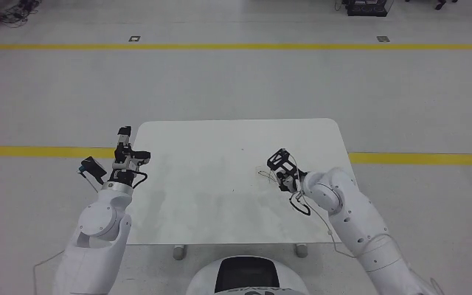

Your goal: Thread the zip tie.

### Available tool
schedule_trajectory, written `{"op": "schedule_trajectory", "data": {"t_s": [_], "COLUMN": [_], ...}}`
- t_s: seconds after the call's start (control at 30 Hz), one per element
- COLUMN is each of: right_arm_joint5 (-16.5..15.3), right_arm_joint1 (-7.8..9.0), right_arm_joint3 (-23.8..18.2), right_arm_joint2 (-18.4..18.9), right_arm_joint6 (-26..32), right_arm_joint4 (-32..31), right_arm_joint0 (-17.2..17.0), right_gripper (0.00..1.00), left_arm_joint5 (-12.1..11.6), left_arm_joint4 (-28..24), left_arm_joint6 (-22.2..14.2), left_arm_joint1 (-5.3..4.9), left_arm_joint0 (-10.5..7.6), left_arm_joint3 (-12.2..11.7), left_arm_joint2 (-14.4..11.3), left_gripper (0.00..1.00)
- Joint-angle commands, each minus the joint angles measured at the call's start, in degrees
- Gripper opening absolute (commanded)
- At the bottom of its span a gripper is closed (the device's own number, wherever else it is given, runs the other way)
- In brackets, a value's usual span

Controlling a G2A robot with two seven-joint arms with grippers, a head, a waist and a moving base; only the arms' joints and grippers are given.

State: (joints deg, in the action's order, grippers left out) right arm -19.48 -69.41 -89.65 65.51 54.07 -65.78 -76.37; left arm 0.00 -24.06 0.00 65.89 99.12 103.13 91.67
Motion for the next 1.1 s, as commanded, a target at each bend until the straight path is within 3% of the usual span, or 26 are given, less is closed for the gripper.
{"op": "schedule_trajectory", "data": {"t_s": [0.0,0.8,0.93,1.07], "right_arm_joint5": [0.00,0.47,0.03,2.26], "right_arm_joint1": [-0.01,0.00,0.21,0.26], "right_arm_joint3": [0.03,0.29,-1.43,-3.32], "right_arm_joint2": [-0.01,0.06,0.67,1.44], "right_arm_joint6": [-0.01,-1.35,-3.10,-4.51], "right_arm_joint4": [0.01,0.12,2.94,5.34], "right_arm_joint0": [0.02,-0.38,-1.64,-2.51], "right_gripper": [0.00,0.00,0.00,0.00], "left_arm_joint5": [0.00,0.00,0.00,0.00], "left_arm_joint4": [0.00,0.00,0.00,0.00], "left_arm_joint6": [0.00,0.00,0.00,0.00], "left_arm_joint1": [0.00,0.00,0.00,0.00], "left_arm_joint0": [0.00,0.00,0.00,0.00], "left_arm_joint3": [0.00,0.00,0.00,0.00], "left_arm_joint2": [0.00,0.00,0.00,0.00], "left_gripper": [1.00,1.00,1.00,1.00]}}
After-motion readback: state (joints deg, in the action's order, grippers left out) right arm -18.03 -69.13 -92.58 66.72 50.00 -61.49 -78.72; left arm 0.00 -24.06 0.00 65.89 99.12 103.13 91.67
